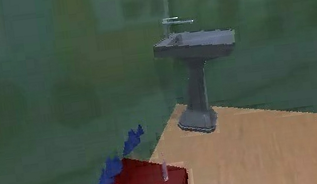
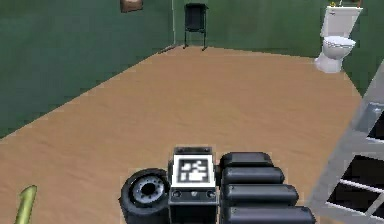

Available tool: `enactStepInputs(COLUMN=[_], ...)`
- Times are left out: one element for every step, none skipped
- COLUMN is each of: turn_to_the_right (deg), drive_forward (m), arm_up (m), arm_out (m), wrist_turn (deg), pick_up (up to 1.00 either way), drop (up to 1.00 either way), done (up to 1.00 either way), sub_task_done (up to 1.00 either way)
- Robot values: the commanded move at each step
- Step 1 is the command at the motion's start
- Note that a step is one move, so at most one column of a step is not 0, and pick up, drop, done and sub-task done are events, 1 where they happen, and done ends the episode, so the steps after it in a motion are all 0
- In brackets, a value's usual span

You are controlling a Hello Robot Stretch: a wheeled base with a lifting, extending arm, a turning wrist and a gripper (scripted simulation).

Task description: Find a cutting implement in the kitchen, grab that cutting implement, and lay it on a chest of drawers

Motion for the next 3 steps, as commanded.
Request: enactStepInputs(turn_to_the_right=[-45.0,-45.0,-45.0], drive_forward=[0.00,0.00,0.00], arm_up=[0.00,0.00,0.00], arm_out=[0.00,0.00,0.00], wrist_turn=[0.0,0.0,0.0], pick_up=[0.00,0.00,0.00], drop=[0.00,0.00,0.00], done=[0.00,0.00,0.00], sub_task_done=[0.00,0.00,0.00])
